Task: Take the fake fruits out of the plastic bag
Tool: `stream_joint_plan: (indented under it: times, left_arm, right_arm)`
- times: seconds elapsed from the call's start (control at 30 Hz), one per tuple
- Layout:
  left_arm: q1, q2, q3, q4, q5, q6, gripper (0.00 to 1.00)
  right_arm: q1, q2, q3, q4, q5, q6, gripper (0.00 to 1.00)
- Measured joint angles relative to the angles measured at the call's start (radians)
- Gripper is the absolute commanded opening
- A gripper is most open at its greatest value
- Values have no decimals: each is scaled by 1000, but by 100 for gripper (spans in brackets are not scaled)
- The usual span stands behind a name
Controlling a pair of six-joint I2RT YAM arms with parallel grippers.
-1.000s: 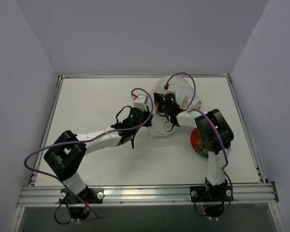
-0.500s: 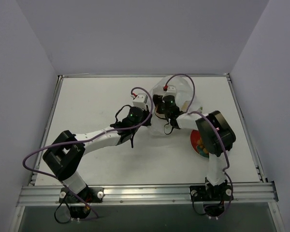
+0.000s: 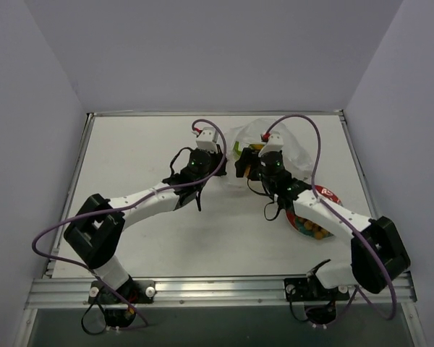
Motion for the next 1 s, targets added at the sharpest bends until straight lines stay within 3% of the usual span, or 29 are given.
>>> stream_joint_plan:
  times: [0.27,0.4,0.6,0.77,0.87,1.0]
  left_arm:
    - [31,13,2,64,21,-8,2]
    - [32,33,2,89,39,-12,3]
    - [32,37,1,138,66,-16,2]
    - [32,37,-16,180,95,-21,2]
    - [32,36,-42,197,108,-21,2]
    - [32,36,-60,205,118,-32,2]
  right_arm:
    - [12,-246,-10,-254,-28,19,43]
    - [14,-418,2,-368,-16,32,38]
    - [-14,-703,1,-565,264,129,34]
    - [-217,-650,-56,-632,406,198,25]
    - [-380,-539,-89,-646,348,192,25]
    - [-383,-554,-107,-655,185,166,28]
